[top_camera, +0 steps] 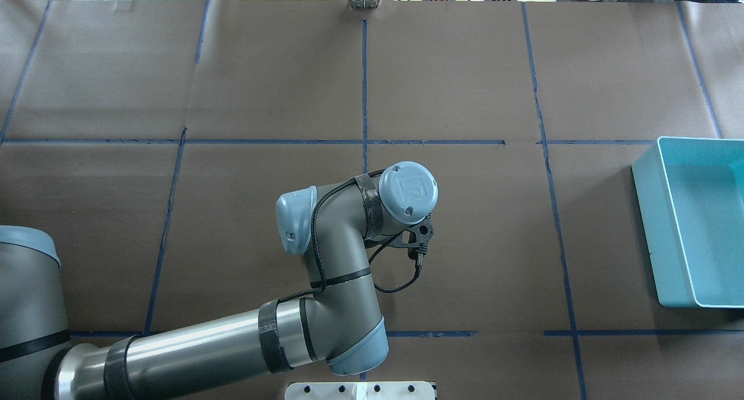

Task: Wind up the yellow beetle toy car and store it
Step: 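Press the car onto the table and drag it backward with the left gripper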

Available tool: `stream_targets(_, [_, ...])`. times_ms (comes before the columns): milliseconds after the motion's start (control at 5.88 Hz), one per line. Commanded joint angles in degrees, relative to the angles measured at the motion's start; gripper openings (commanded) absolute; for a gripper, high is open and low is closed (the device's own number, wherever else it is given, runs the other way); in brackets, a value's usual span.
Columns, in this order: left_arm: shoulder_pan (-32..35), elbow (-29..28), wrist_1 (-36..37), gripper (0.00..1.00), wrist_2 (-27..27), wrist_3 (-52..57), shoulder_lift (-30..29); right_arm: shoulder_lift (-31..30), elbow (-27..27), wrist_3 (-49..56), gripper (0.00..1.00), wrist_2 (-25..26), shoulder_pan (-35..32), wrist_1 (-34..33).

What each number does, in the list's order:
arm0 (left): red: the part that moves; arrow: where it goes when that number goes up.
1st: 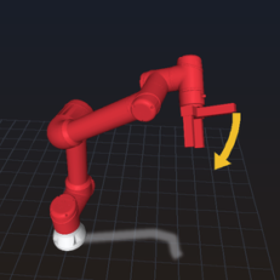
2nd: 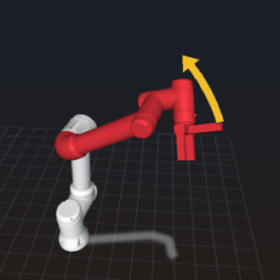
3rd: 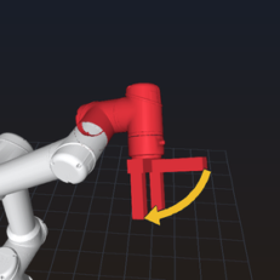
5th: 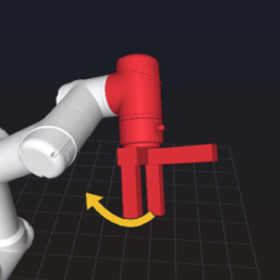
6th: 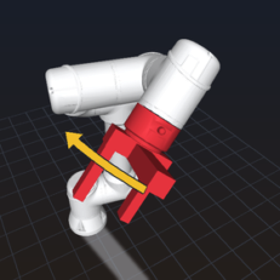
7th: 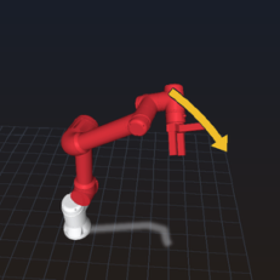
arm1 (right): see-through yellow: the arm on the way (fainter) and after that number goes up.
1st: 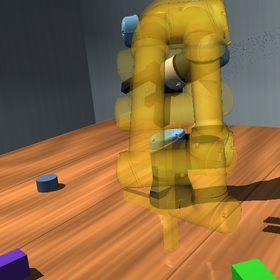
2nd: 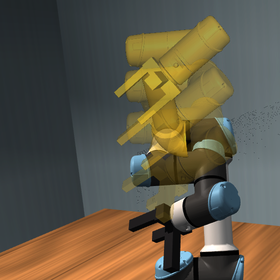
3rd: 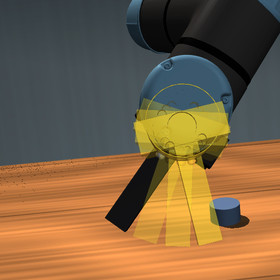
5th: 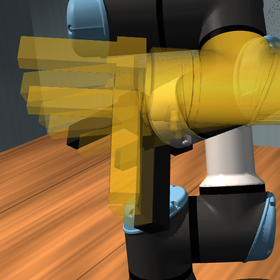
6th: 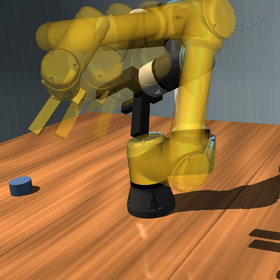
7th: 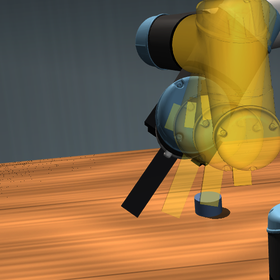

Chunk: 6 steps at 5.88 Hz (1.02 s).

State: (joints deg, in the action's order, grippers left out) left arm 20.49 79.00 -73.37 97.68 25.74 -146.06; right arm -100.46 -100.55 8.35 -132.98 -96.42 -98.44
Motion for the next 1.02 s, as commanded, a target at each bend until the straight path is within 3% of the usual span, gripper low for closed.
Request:
stream_targets(0, [-0.4,0.0,-0.1,1.00,0.3,-0.6,0.2,0.0,0.0,0.0,1.00,0.0,0.0,0.0])
stream_targets(340, [-0.4,-0.1,-0.1,1.00,0.3,-0.6,0.8,0.0,0.4,0.0,1.00,0.0,0.0,0.0])
stream_targets(681, [-0.2,0.1,-0.2,0.29,0.3,-0.3,1.0,0.0,0.4,0.0,1.00,0.0,0.0,0.0])
stream_targets(851, [0.0,0.1,-0.2,0.11,0.3,0.2,1.0,0.0,0.5,0.0,1.00,0.0,0.0,0.0])
